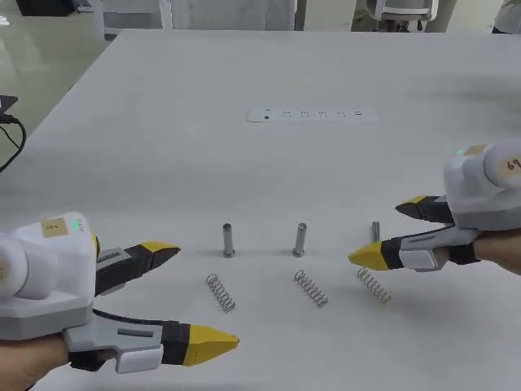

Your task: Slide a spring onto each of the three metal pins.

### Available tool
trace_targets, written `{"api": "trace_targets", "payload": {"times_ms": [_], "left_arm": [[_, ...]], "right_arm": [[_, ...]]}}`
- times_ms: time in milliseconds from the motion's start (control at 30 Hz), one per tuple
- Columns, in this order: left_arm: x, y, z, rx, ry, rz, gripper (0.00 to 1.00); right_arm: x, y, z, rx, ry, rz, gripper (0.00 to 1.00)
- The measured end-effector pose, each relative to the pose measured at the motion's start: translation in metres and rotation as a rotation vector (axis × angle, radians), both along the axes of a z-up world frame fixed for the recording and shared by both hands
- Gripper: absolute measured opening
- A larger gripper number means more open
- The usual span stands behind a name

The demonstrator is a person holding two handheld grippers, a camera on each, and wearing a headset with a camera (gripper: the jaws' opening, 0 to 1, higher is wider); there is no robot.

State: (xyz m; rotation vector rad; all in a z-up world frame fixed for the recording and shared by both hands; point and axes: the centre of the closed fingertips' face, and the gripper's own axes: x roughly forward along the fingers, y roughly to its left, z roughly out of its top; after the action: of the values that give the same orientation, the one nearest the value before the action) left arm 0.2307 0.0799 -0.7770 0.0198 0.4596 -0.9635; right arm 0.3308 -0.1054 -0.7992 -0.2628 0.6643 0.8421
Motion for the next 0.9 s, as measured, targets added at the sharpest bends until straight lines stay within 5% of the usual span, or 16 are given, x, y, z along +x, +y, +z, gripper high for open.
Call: {"api": "trace_targets", "payload": {"times_ms": [367, 900], "left_arm": [[0.000, 0.000, -0.001, 0.002, 0.003, -0.003, 0.89], [0.001, 0.000, -0.005, 0.005, 0.016, -0.010, 0.88]], "right_arm": [[0.014, -0.003, -0.009, -0.012, 0.034, -0.065, 0.71], [0.034, -0.016, -0.026, -0.029, 0.121, -0.237, 0.46]]}}
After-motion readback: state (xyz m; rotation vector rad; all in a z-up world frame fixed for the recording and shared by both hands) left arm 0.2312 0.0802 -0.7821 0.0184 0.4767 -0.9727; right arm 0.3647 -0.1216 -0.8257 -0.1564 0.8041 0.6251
